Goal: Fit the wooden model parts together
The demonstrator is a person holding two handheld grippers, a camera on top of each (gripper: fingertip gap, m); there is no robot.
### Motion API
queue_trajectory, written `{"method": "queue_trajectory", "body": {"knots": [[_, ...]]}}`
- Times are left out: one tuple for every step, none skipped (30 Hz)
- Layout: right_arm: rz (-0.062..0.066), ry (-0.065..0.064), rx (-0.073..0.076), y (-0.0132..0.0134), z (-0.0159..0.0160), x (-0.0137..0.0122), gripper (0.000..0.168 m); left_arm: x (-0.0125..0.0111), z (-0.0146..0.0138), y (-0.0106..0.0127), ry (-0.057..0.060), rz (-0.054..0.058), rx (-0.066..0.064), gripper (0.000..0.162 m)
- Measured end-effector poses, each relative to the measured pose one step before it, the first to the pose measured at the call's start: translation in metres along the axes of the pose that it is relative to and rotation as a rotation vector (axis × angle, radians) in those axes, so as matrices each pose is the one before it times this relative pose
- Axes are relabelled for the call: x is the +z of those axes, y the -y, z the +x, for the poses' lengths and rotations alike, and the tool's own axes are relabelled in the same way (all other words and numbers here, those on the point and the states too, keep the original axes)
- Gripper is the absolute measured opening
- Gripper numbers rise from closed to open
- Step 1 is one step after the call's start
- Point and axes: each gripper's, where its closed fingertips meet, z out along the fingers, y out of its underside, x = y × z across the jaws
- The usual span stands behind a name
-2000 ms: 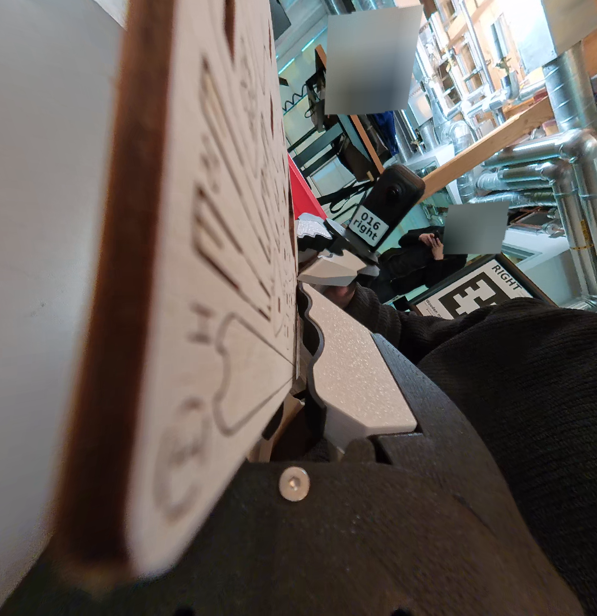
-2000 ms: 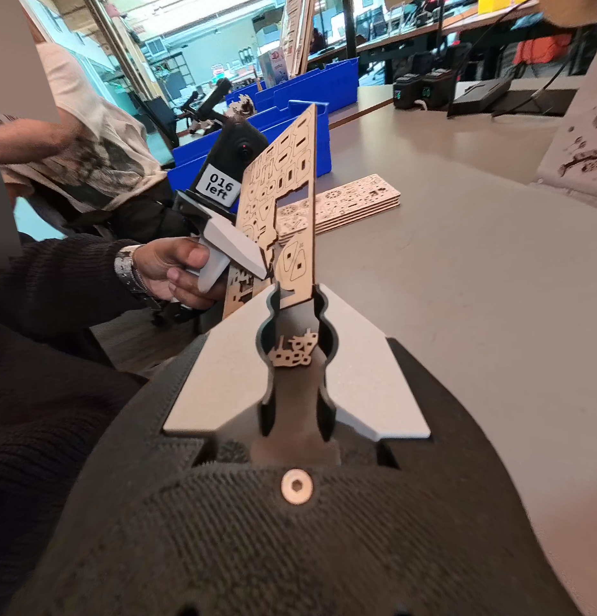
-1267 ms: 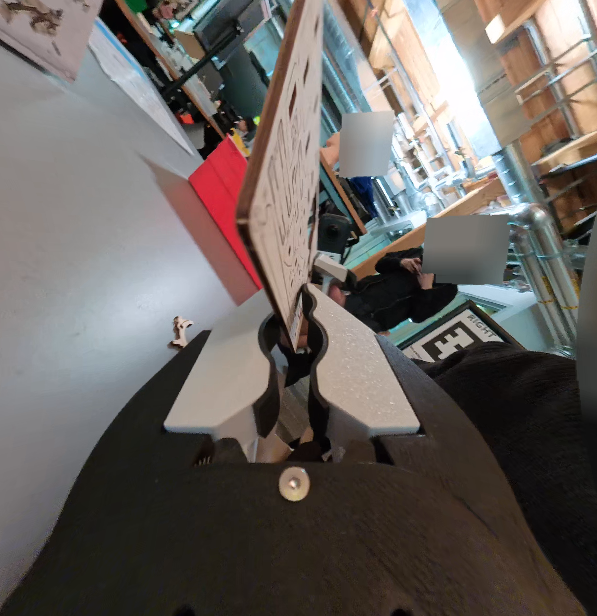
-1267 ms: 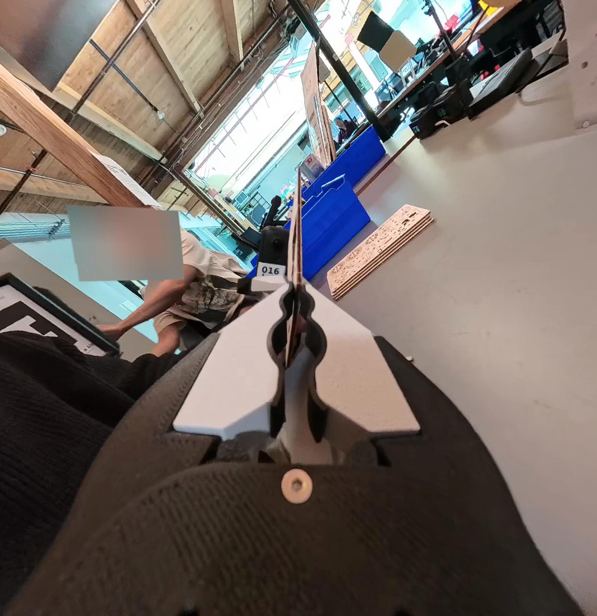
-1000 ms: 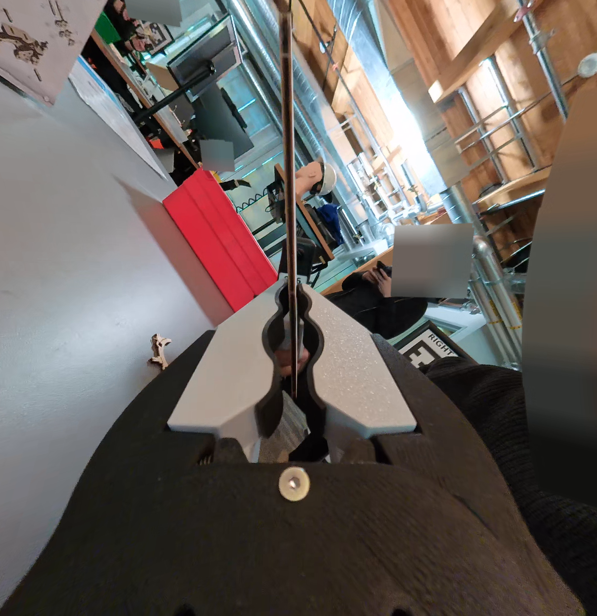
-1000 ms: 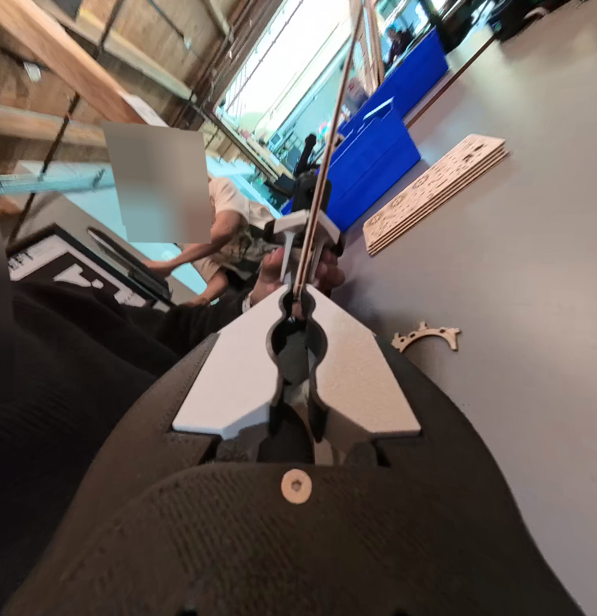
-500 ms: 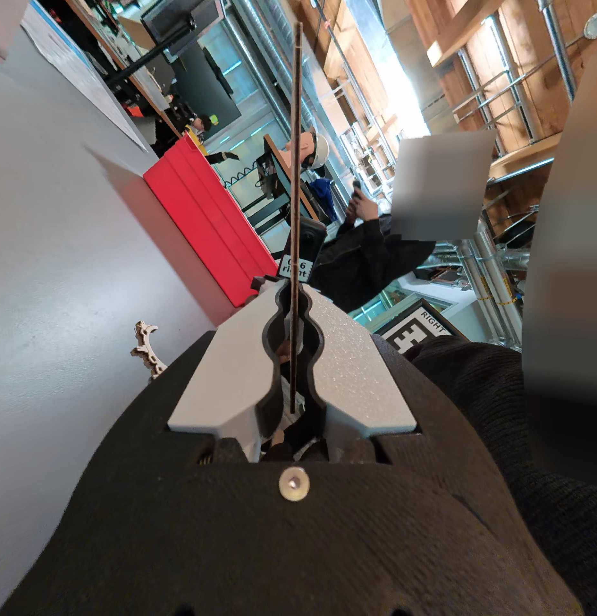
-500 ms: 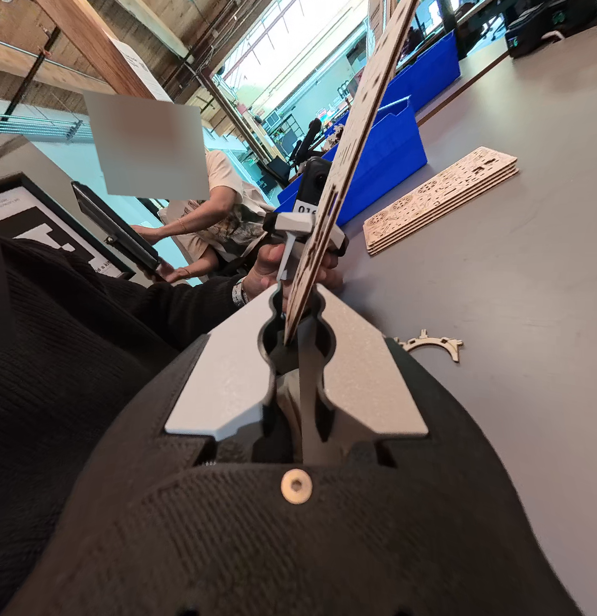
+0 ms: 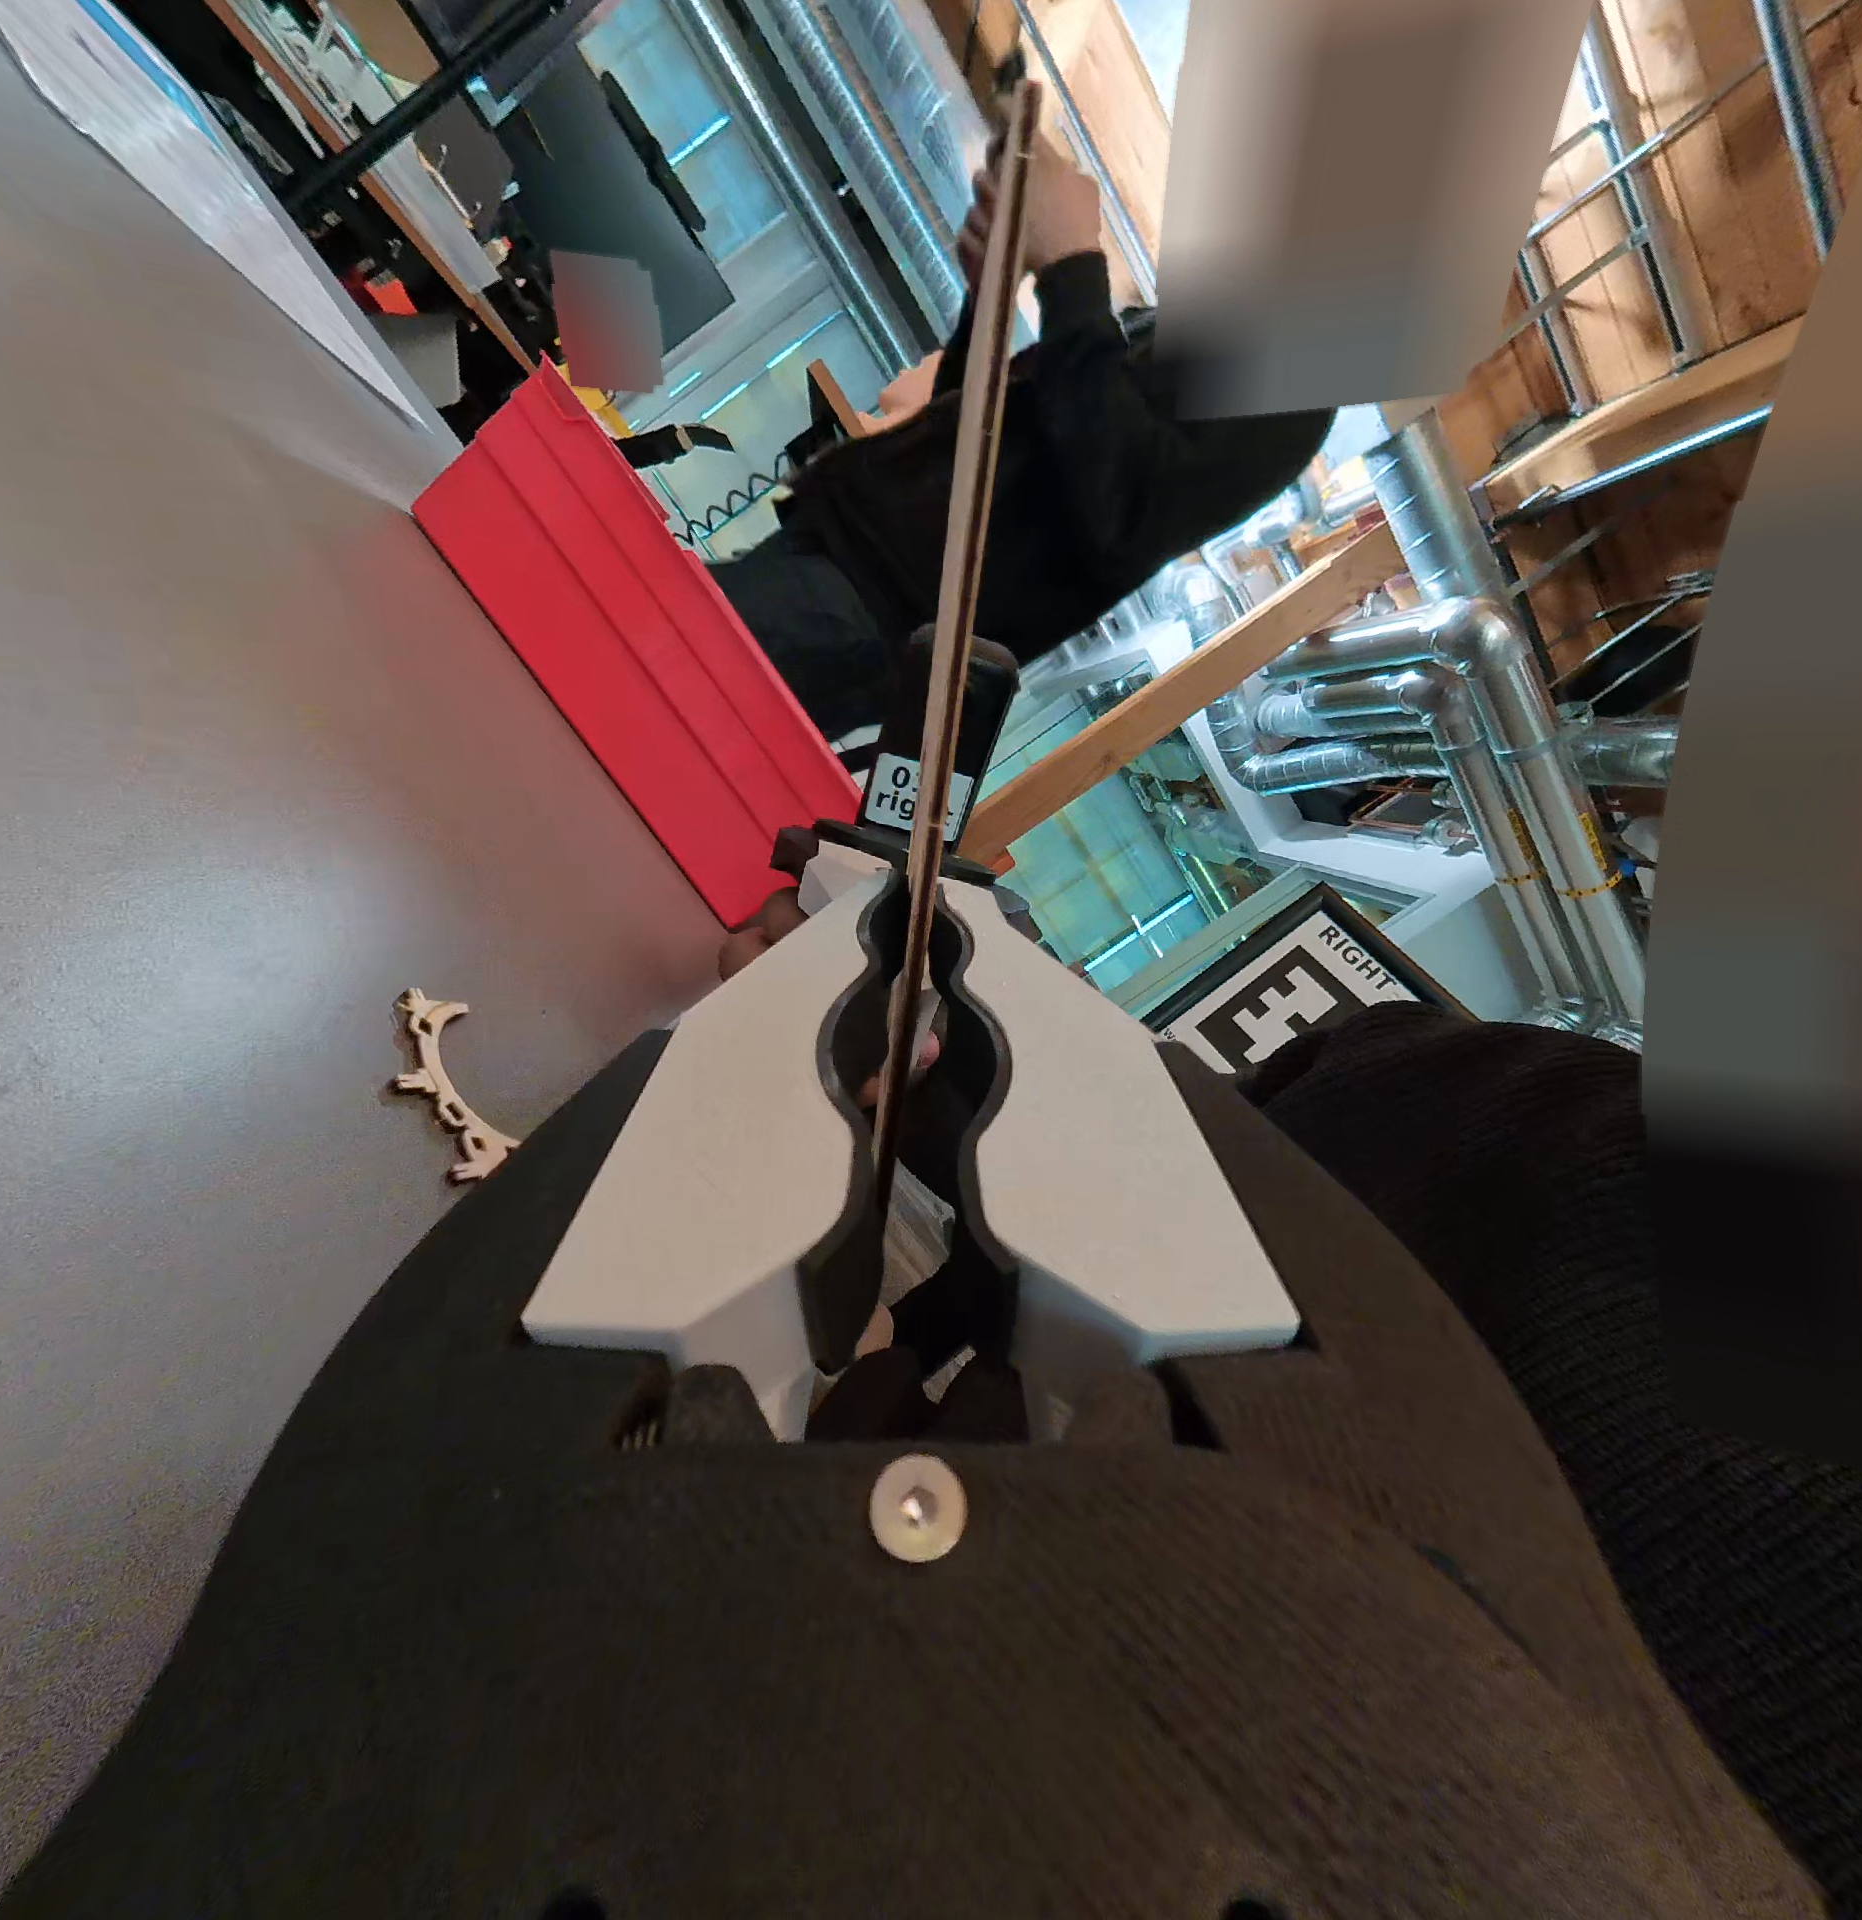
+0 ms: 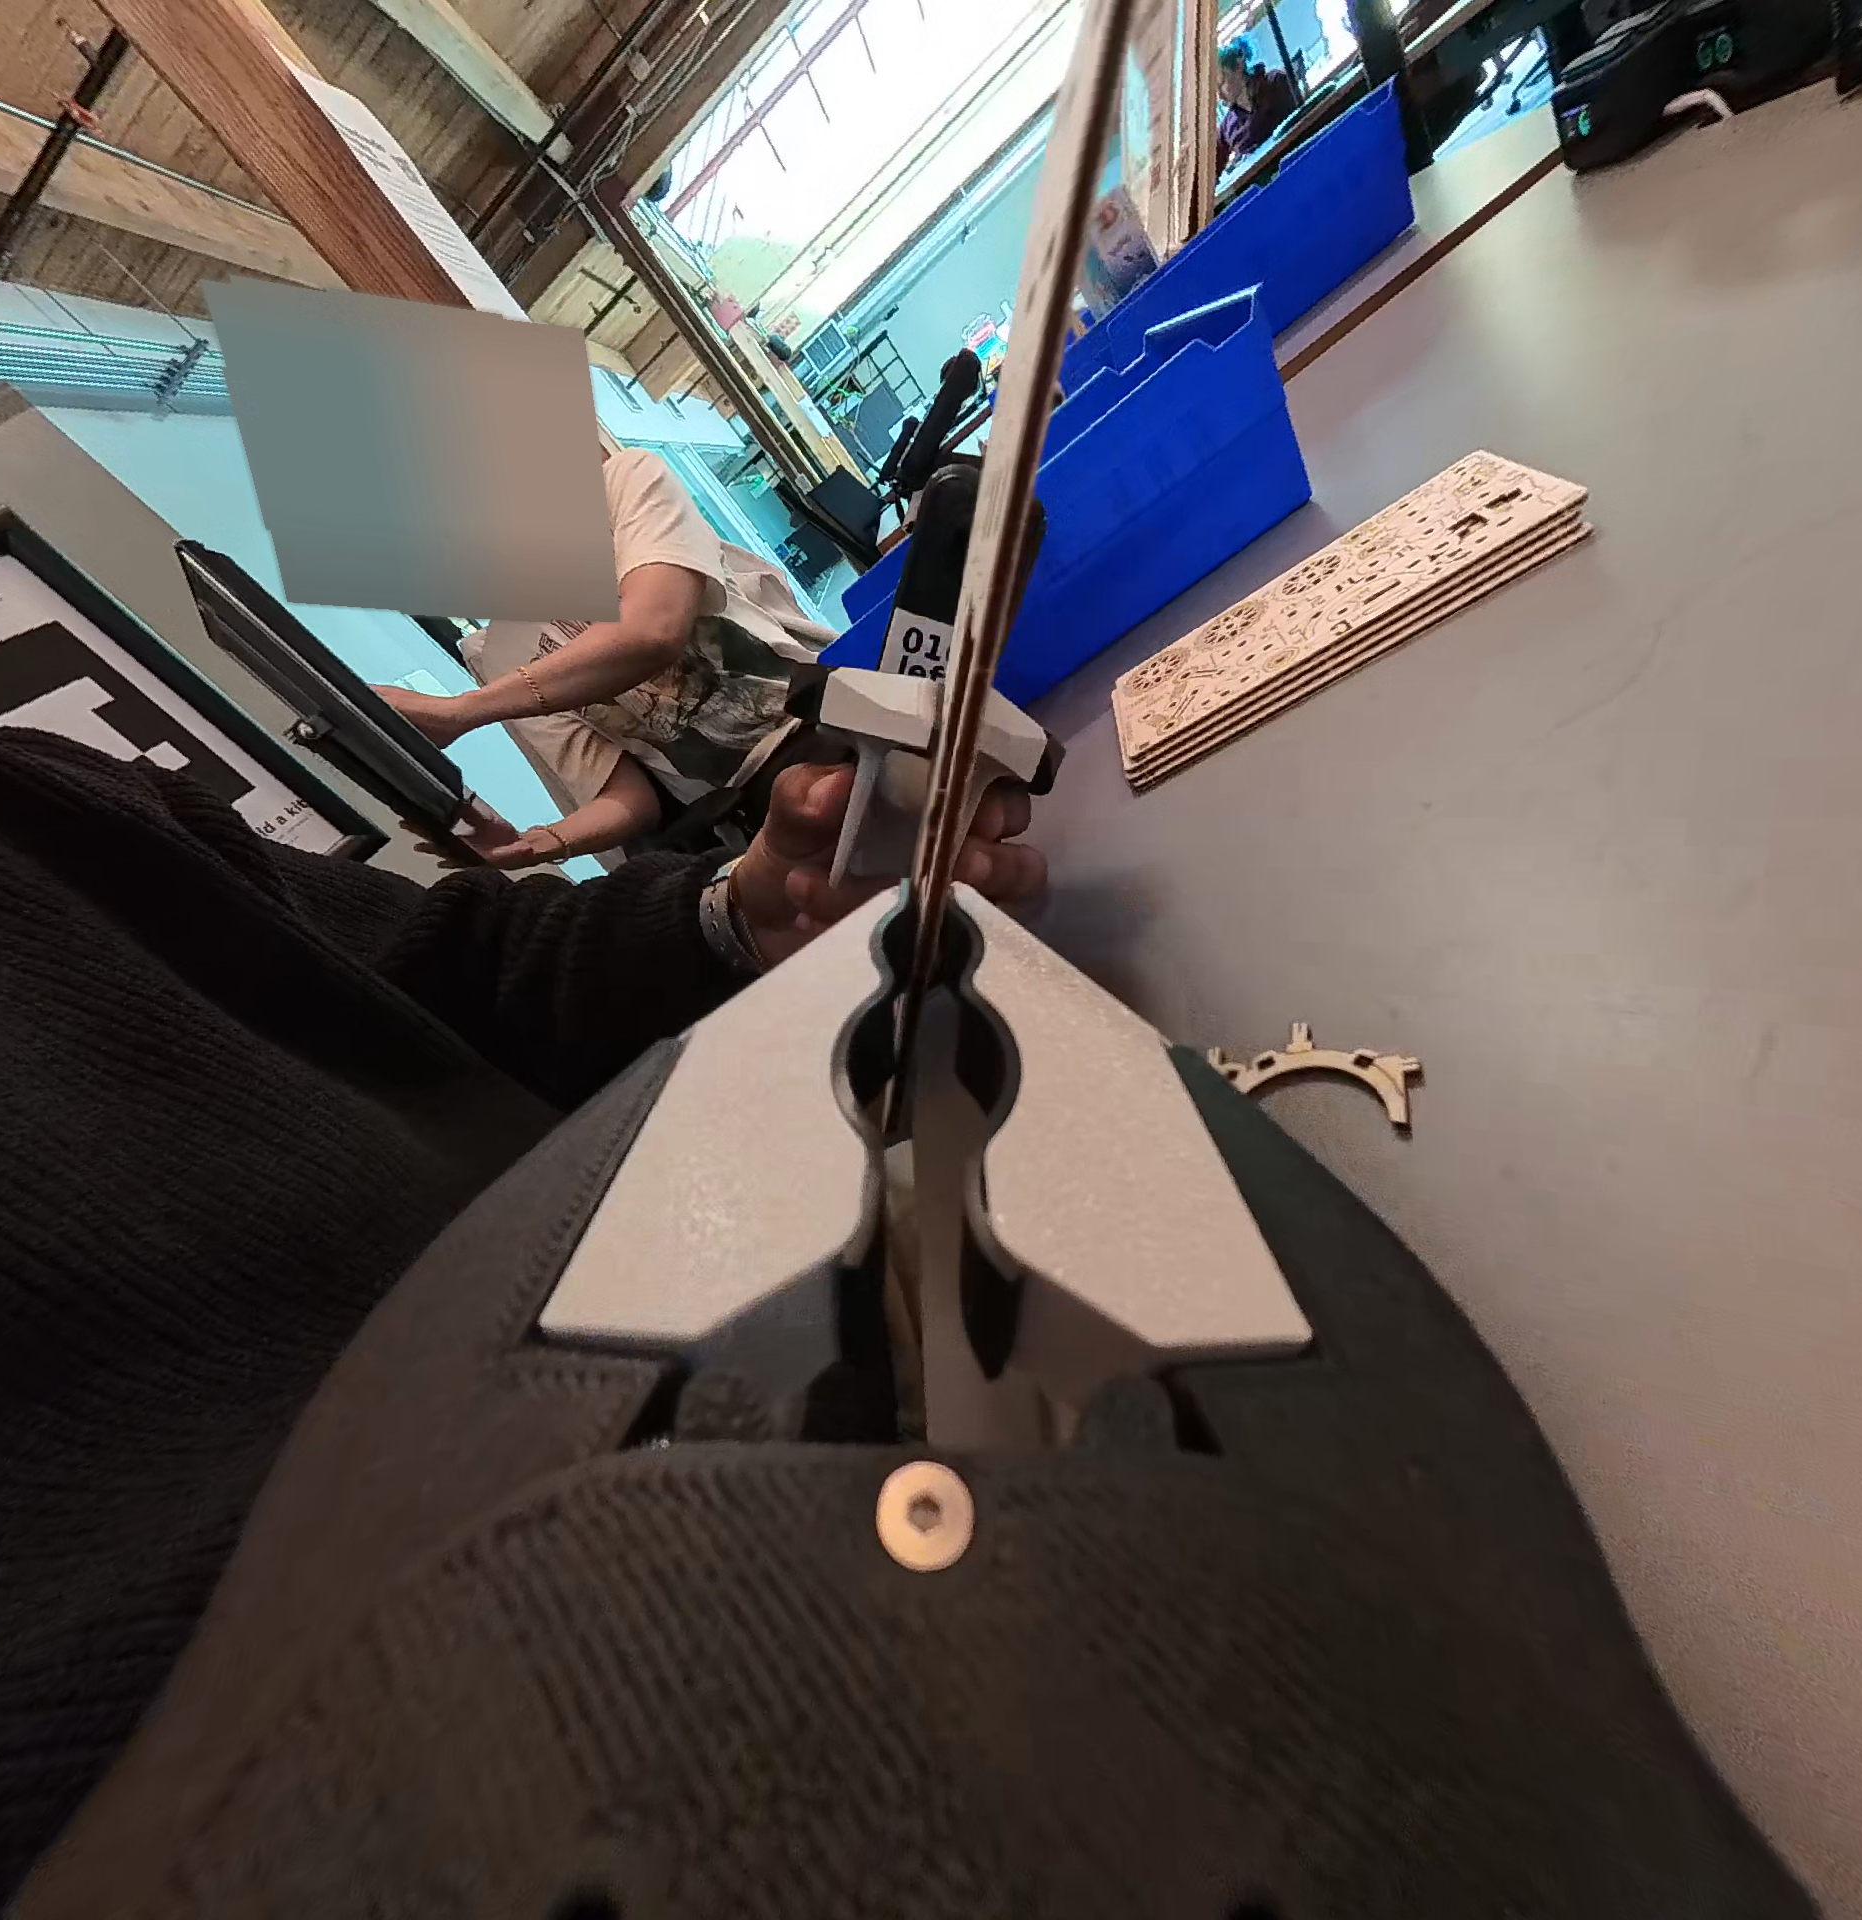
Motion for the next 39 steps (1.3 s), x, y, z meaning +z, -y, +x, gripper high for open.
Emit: {"method": "queue_trajectory", "body": {"knots": [[0.0013, -0.0028, -0.0024, 0.00047, 0.00010, 0.00009, 0.002, -0.00007, -0.00019, 0.00047, 0.0018, 0.0037, 0.0011, 0.001], [0.0030, -0.0021, 0.0005, 0.00086, 0.00019, -0.00009, 0.001, -0.00008, -0.00011, 0.00044, 0.0006, 0.0039, 0.0011, 0.001], [0.0072, -0.0034, 0.0025, 0.00133, 0.00057, -0.00039, 0.001, -0.00001, -0.00038, 0.00042, 0.0015, 0.0036, -0.0009, 0.002], [0.0108, -0.0019, 0.0042, 0.00181, 0.00055, -0.00064, 0.001, -0.00003, -0.00067, 0.00041, 0.0033, 0.0033, -0.0022, 0.003], [0.0107, -0.0004, 0.0064, 0.00178, 0.00046, -0.00083, 0.001, -0.00012, -0.00048, 0.00023, 0.0004, 0.0028, -0.0016, 0.004], [0.0108, 0.0003, 0.0073, 0.00196, 0.00047, -0.00101, 0.001, -0.00021, -0.00040, 0.00031, 0.0009, 0.0021, -0.0033, 0.004], [0.0136, 0.0016, 0.0077, 0.00254, 0.00028, -0.00121, 0.001, -0.00009, -0.00110, 0.00036, 0.0058, 0.0013, -0.0036, 0.006], [0.0150, 0.0017, 0.0095, 0.00268, 0.00033, -0.00121, 0.001, -0.00014, -0.00103, 0.00021, 0.0051, 0.0009, -0.0005, 0.008], [0.0150, 0.0022, 0.0113, 0.00271, 0.00027, -0.00110, 0.001, -0.00008, -0.00054, 0.00009, 0.0019, 0.0009, -0.0004, 0.008], [0.0144, 0.0040, 0.0119, 0.00259, 0.00003, -0.00104, 0.001, 0.00009, 0.00001, 0.00000, -0.0006, -0.0005, -0.0019, 0.009], [0.0144, 0.0031, 0.0106, 0.00255, 0.00016, -0.00095, 0.001, 0.00020, -0.00005, -0.00025, -0.0001, -0.0012, -0.0013, 0.009], [0.0134, 0.0016, 0.0090, 0.00232, 0.00017, -0.00093, 0.001, 0.00025, -0.00023, -0.00039, 0.0010, -0.0014, -0.0003, 0.009], [0.0103, 0.0017, 0.0074, 0.00174, 0.00025, -0.00085, 0.001, 0.00023, -0.00026, -0.00044, 0.0013, -0.0017, -0.0004, 0.009], [0.0067, 0.0016, 0.0062, 0.00119, 0.00020, -0.00061, 0.001, 0.00021, -0.00015, -0.00045, 0.0001, -0.0021, -0.0014, 0.010], [0.0051, 0.0005, 0.0046, 0.00094, 0.00032, -0.00042, 0.001, 0.00014, 0.00006, -0.00014, -0.0009, -0.0007, -0.0012, 0.010], [0.0039, -0.0007, 0.0028, 0.00061, 0.00032, -0.00033, 0.001, 0.00008, 0.00009, -0.00007, -0.0010, 0.0001, -0.0007, 0.010], [0.0019, -0.0006, 0.0017, 0.00022, 0.00017, -0.00008, 0.001, 0.00010, 0.00010, -0.00024, -0.0010, -0.0008, -0.0007, 0.010], [0.0001, 0.0004, 0.0010, -0.00005, -0.00006, 0.00000, 0.001, 0.00018, 0.00005, -0.00028, -0.0011, -0.0015, -0.0007, 0.010], [-0.0002, -0.0003, -0.0002, -0.00020, 0.00005, 0.00016, 0.001, 0.00017, 0.00015, -0.00036, -0.0007, -0.0012, -0.0003, 0.010], [-0.0004, -0.0006, -0.0011, -0.00015, -0.00006, 0.00016, 0.001, 0.00026, -0.00004, -0.00037, 0.0002, -0.0016, -0.0002, 0.010], [-0.0006, -0.0004, -0.0008, -0.00028, -0.00002, 0.00033, 0.001, 0.00036, -0.00009, -0.00058, -0.0003, -0.0029, -0.0007, 0.010], [-0.0007, -0.0004, -0.0007, -0.00028, -0.00004, 0.00023, 0.001, 0.00037, 0.00009, -0.00078, -0.0018, -0.0036, -0.0015, 0.010], [0.0006, -0.0008, -0.0009, -0.00008, 0.00003, 0.00022, 0.001, 0.00054, 0.00008, -0.00088, -0.0016, -0.0039, -0.0019, 0.010], [0.0017, -0.0009, 0.0000, 0.00017, 0.00005, 0.00011, 0.001, 0.00059, 0.00019, -0.00101, -0.0018, -0.0049, -0.0020, 0.010], [0.0017, -0.0005, 0.0009, 0.00002, 0.00006, 0.00008, 0.001, 0.00063, 0.00004, -0.00111, -0.0022, -0.0054, -0.0024, 0.011], [0.0009, -0.0002, 0.0009, -0.00002, -0.00004, 0.00004, 0.001, 0.00064, 0.00019, -0.00115, -0.0019, -0.0049, -0.0024, 0.010], [0.0003, -0.0007, 0.0002, -0.00011, 0.00008, 0.00010, 0.001, 0.00066, 0.00007, -0.00090, -0.0001, -0.0040, -0.0019, 0.009], [-0.0007, -0.0004, -0.0012, -0.00033, -0.00008, 0.00011, 0.001, 0.00045, 0.00001, -0.00092, 0.0006, -0.0039, 0.0006, 0.006], [-0.0002, -0.0006, -0.0027, -0.00016, -0.00016, 0.00007, 0.001, 0.00027, 0.00063, -0.00069, -0.0026, -0.0032, 0.0047, 0.002], [0.0001, -0.0030, -0.0023, -0.00004, 0.00023, -0.00001, 0.002, -0.00012, 0.00051, 0.00014, -0.0016, -0.0001, 0.0035, 0.001], [0.0011, -0.0066, -0.0032, 0.00001, 0.00072, 0.00015, 0.002, -0.00016, -0.00024, 0.00007, 0.0041, -0.0009, 0.0041, 0.001], [0.0012, -0.0073, -0.0049, -0.00016, 0.00085, 0.00012, 0.003, -0.00014, -0.00037, 0.00024, 0.0073, -0.0003, 0.0111, 0.001], [-0.0001, -0.0106, -0.0063, -0.00029, 0.00120, 0.00022, 0.004, -0.00036, -0.00003, 0.00085, 0.0076, 0.0032, 0.0151, 0.001], [0.0008, -0.0118, -0.0093, -0.00010, 0.00145, -0.00002, 0.006, -0.00063, 0.00034, 0.00214, 0.0080, 0.0096, 0.0171, 0.001], [0.0057, -0.0141, -0.0103, 0.00098, 0.00168, -0.00066, 0.008, -0.00146, -0.00075, 0.00257, 0.0154, 0.0113, 0.0166, 0.001], [0.0083, -0.0166, -0.0108, 0.00177, 0.00229, -0.00123, 0.011, -0.00224, -0.00138, 0.00357, 0.0156, 0.0163, 0.0140, 0.001], [0.0091, -0.0186, -0.0094, 0.00206, 0.00298, -0.00153, 0.014, -0.00293, -0.00198, 0.00473, 0.0162, 0.0219, 0.0089, 0.001], [0.0086, -0.0192, -0.0064, 0.00204, 0.00355, -0.00159, 0.016, -0.00350, -0.00454, 0.00479, 0.0308, 0.0199, 0.0014, 0.001], [0.0082, -0.0167, -0.0024, 0.00201, 0.00345, -0.00152, 0.017, -0.00351, -0.00718, 0.00417, 0.0446, 0.0161, 0.0013, 0.001]]}}
